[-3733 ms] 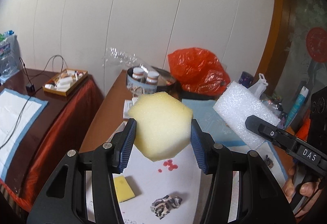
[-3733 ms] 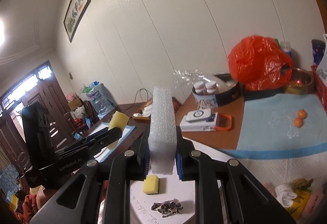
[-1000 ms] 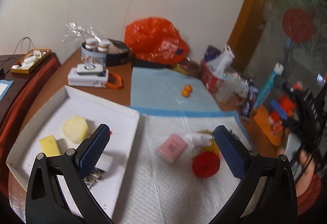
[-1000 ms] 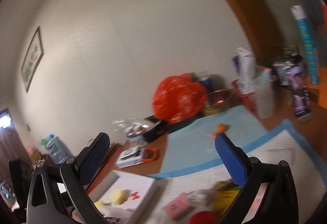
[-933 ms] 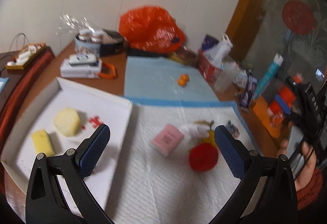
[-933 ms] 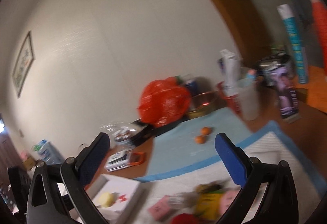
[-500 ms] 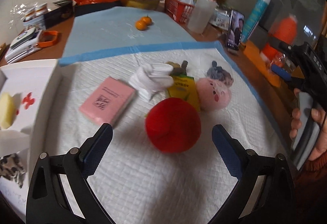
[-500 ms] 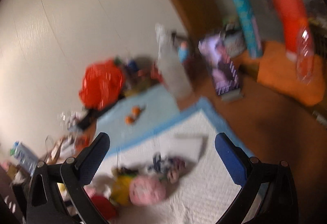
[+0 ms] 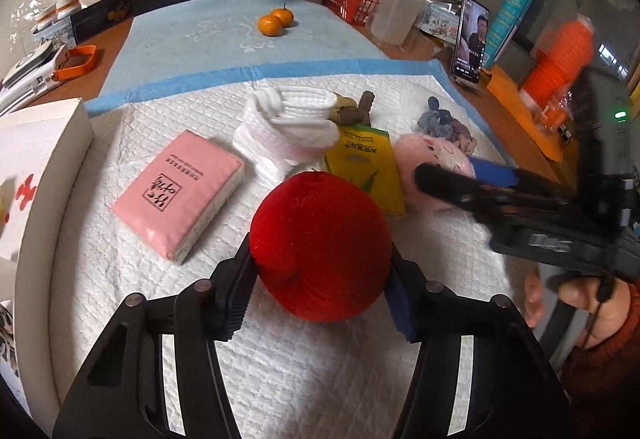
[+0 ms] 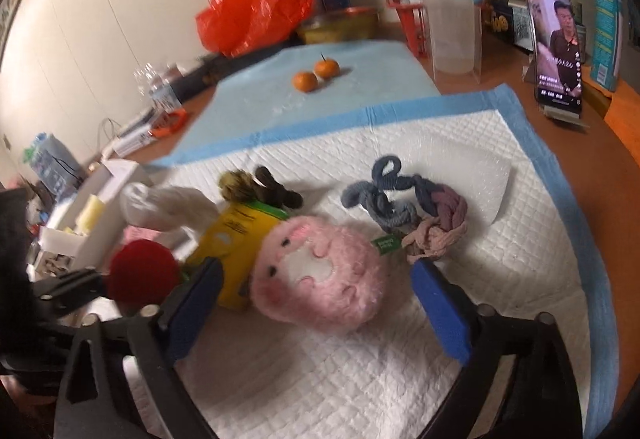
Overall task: Organize soft objects
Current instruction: 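Grasp the red round plush with the left tool while the right tool grasps the pink fluffy plush, then lift and carry the red plush and pink plush with both tools toward the white box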
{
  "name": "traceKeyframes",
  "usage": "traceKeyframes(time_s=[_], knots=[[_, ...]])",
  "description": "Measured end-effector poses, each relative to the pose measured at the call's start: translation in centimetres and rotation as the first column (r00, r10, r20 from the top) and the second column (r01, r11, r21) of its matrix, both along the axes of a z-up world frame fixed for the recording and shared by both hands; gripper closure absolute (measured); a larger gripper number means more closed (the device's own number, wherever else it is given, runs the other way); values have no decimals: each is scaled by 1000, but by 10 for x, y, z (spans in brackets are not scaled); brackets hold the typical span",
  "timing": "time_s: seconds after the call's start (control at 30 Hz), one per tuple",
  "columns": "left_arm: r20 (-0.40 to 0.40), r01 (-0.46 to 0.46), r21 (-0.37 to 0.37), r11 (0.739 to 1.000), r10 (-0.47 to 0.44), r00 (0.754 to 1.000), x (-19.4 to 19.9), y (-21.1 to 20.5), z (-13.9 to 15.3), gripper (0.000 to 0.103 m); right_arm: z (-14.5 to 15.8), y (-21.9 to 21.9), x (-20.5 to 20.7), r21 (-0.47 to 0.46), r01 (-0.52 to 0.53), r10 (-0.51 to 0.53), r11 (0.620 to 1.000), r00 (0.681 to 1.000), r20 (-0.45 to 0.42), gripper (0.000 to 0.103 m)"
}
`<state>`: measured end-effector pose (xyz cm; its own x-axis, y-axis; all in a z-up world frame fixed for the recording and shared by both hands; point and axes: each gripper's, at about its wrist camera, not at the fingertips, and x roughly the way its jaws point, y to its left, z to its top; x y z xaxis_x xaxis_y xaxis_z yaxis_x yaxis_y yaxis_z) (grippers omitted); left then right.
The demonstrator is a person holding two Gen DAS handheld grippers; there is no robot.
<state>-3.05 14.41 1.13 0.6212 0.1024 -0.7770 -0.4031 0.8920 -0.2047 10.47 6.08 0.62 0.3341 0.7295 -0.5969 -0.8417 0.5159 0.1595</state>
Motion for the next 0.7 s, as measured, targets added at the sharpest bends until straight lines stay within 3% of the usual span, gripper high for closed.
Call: traceKeyframes(time_s=[0.07, 0.13, 0.27, 0.43, 0.57, 0.7], knots=[[15, -19, -4, 1000, 19, 1000, -6, 3, 3, 46, -7, 3, 2, -36, -11, 11, 999, 1000, -19, 33], [30, -38, -11, 999, 38, 999, -13, 6, 8, 46, -9, 2, 2, -35, -25, 24, 999, 1000, -7, 42], [82, -55, 1, 998, 55, 995, -27, 7, 29, 46, 0, -13, -6, 4, -45, 45, 999, 999, -22, 44], [163, -65, 58, 996, 55, 985, -41, 3, 73, 46, 38, -35, -29, 136, -85, 86, 987, 996, -1, 44], [262, -92, 123, 988, 57, 963, -56, 8, 132, 46, 84, -45, -51, 256, -119, 104, 959, 992, 72, 44], [382, -155, 185, 970, 74, 921, -81, 15, 198, 46, 138, -47, -72, 381, -154, 102, 912, 983, 153, 44]])
